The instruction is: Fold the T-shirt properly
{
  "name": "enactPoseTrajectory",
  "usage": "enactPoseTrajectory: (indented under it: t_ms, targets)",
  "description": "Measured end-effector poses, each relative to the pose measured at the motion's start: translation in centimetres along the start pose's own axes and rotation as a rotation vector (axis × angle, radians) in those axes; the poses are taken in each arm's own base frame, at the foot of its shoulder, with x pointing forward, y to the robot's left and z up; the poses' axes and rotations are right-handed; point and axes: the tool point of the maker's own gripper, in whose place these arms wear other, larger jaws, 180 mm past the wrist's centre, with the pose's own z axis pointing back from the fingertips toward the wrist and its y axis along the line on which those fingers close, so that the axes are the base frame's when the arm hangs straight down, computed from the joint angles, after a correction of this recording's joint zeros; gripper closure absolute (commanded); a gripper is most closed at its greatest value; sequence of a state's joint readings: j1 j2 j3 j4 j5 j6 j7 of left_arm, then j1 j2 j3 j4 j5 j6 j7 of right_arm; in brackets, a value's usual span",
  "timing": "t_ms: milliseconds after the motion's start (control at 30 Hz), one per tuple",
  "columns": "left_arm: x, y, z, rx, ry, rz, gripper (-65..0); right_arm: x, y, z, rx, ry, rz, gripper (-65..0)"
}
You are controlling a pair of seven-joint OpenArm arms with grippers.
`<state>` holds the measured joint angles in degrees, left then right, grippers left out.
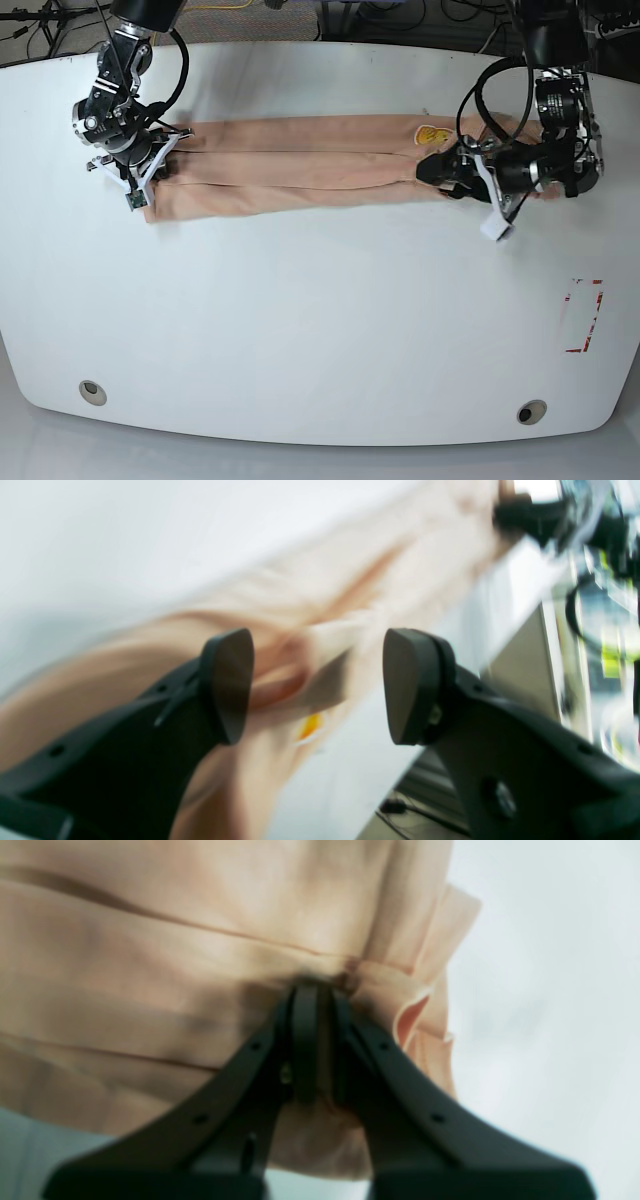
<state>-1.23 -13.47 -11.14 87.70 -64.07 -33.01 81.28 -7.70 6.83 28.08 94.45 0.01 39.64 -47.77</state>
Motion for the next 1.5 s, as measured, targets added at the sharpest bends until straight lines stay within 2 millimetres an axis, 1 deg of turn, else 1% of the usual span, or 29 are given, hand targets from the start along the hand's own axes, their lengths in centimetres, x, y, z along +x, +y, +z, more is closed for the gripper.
enactPoseTrajectory:
  t_ms: [33,133,167,300,367,433,567,700,767,833,933,1033,1133,1167,1200,1267,1300,1333,1433,1500]
  targets:
    - [0.1,-0.9,-0.7,-0.037,0.005,-0.012,-38.5,0.0,0.0,0.0,0.000,0.000,0.000,-4.0]
    - [0.7,-3.6,-1.8,-0.146,-0.008,-0.033,-38.5,0.0,0.0,0.0,0.000,0.001,0.000,-4.0]
    - [0.9,-4.0,-1.9,-0.165,-0.016,-0.036,-38.5,-0.1,0.0,0.0,0.000,0.002,0.000,-4.0]
    - [0.4,-6.0,-1.8,-0.204,0.021,-0.101,-38.5,-0.1,0.1,0.1,0.002,0.007,0.000,-4.0]
    - [0.2,-6.6,-1.5,-0.216,0.028,-0.127,-38.5,-0.2,0.0,0.1,0.000,0.010,0.001,-4.0]
    - [-0.1,-6.9,-1.2,-0.211,0.043,-0.153,-38.5,-0.1,0.0,0.1,-0.001,0.010,0.002,-4.0]
    - [-0.7,-7.0,-0.5,-0.199,0.067,-0.231,-38.5,-0.2,0.0,0.3,-0.004,0.019,0.005,-4.0]
    - [0.0,-5.8,0.8,-0.156,0.035,-0.287,-38.5,-0.3,0.0,0.4,-0.007,0.023,0.009,-4.0]
    - [0.9,-4.4,2.4,-0.101,0.005,-0.293,-38.5,-0.3,0.0,0.5,-0.009,0.026,0.010,-4.0]
    - [1.3,-3.4,3.4,-0.065,-0.007,-0.292,-38.5,-0.3,0.0,0.5,-0.009,0.026,0.010,-4.0]
    - [1.3,-2.9,3.9,-0.045,-0.003,-0.294,-38.3,-0.3,0.0,0.5,-0.011,0.028,0.012,-4.0]
    - [1.2,-2.9,4.0,-0.042,0.001,-0.292,-38.3,-0.2,0.0,0.5,-0.011,0.025,0.012,-4.0]
    - [1.4,-1.7,4.5,0.013,-0.001,-0.276,-38.2,-0.2,0.0,0.5,-0.011,0.024,0.012,-4.0]
    - [1.2,-1.2,4.7,0.038,0.008,-0.276,-36.5,-0.2,0.0,0.5,-0.011,0.024,0.012,-4.0]
    - [1.2,-0.4,5.2,0.080,0.007,-0.267,-35.6,-0.2,0.0,0.5,-0.011,0.024,0.012,-4.0]
    - [0.6,1.1,5.9,0.153,0.032,-0.253,-28.2,-0.3,0.0,0.5,-0.013,0.027,0.014,-4.0]
    - [0.0,1.7,6.2,0.182,0.047,-0.248,-26.8,-0.2,0.0,0.5,-0.012,0.026,0.013,-4.0]
    - [-0.3,2.3,6.3,0.212,0.064,-0.247,-23.6,-0.2,0.0,0.6,-0.013,0.025,0.015,-4.0]
    - [-1.8,3.2,5.9,0.260,0.123,-0.250,-17.9,0.0,-0.1,0.8,-0.020,0.022,0.022,-4.0]
    - [-2.1,3.2,5.3,0.263,0.128,-0.257,-16.2,0.3,-0.2,1.1,-0.028,0.015,0.028,-4.0]
